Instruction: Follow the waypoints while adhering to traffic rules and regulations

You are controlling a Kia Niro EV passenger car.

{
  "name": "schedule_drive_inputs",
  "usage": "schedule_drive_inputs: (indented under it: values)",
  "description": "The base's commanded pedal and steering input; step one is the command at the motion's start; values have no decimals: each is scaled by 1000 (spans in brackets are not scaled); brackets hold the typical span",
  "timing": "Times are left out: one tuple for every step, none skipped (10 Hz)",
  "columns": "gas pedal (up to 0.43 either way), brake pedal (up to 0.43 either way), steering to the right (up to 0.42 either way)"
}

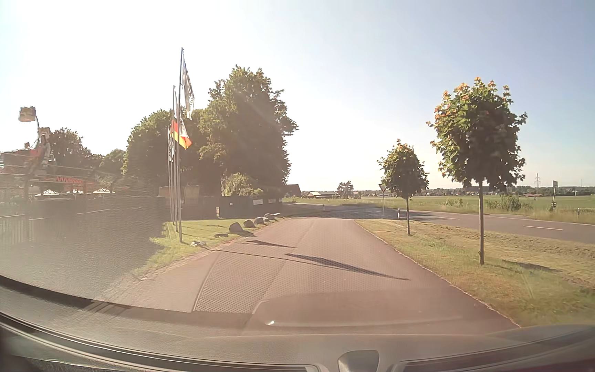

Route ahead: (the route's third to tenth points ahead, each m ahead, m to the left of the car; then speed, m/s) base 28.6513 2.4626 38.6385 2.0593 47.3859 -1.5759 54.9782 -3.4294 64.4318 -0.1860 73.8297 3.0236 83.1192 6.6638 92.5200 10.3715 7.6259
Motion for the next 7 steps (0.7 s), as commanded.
schedule_drive_inputs:
  values:
    - [157,6,1]
    - [150,6,1]
    - [130,6,1]
    - [110,6,1]
    - [110,6,1]
    - [98,6,1]
    - [87,6,1]
